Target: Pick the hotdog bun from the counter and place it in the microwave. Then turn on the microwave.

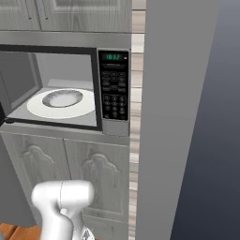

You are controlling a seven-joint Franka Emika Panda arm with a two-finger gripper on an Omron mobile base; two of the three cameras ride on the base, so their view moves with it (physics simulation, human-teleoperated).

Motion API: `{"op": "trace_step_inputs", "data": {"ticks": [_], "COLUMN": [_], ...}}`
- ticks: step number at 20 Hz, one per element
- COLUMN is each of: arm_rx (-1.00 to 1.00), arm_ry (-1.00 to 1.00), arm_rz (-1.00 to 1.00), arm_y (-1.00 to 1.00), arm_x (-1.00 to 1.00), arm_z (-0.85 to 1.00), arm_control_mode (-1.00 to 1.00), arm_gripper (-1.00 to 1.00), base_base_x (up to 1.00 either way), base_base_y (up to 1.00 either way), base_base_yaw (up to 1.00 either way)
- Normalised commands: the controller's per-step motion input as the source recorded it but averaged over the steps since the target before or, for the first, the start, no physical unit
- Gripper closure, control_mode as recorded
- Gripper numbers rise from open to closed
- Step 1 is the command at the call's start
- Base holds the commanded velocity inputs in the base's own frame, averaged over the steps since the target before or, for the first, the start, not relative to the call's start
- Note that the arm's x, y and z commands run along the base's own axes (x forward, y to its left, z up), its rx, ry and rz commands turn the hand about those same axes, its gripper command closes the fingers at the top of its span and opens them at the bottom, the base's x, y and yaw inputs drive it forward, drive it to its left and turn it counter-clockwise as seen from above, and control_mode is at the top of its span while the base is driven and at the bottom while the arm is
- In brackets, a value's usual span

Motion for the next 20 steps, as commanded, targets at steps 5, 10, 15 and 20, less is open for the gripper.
{"op": "trace_step_inputs", "data": {"ticks": [5,10,15,20], "arm_rx": [0.05,0.09,0.10,0.12], "arm_ry": [-0.02,0.01,0.03,0.04], "arm_rz": [-0.03,-0.03,-0.07,-0.11], "arm_y": [-0.02,-0.24,-0.36,-0.28], "arm_x": [0.00,0.01,0.07,0.04], "arm_z": [0.00,0.00,0.00,0.00], "arm_control_mode": [-1.00,-1.00,-1.00,-1.00], "arm_gripper": [-1.00,-1.00,-1.00,-1.00], "base_base_x": [0.00,0.00,0.00,0.00], "base_base_y": [0.00,0.00,0.00,0.00], "base_base_yaw": [0.00,0.00,0.00,0.00]}}
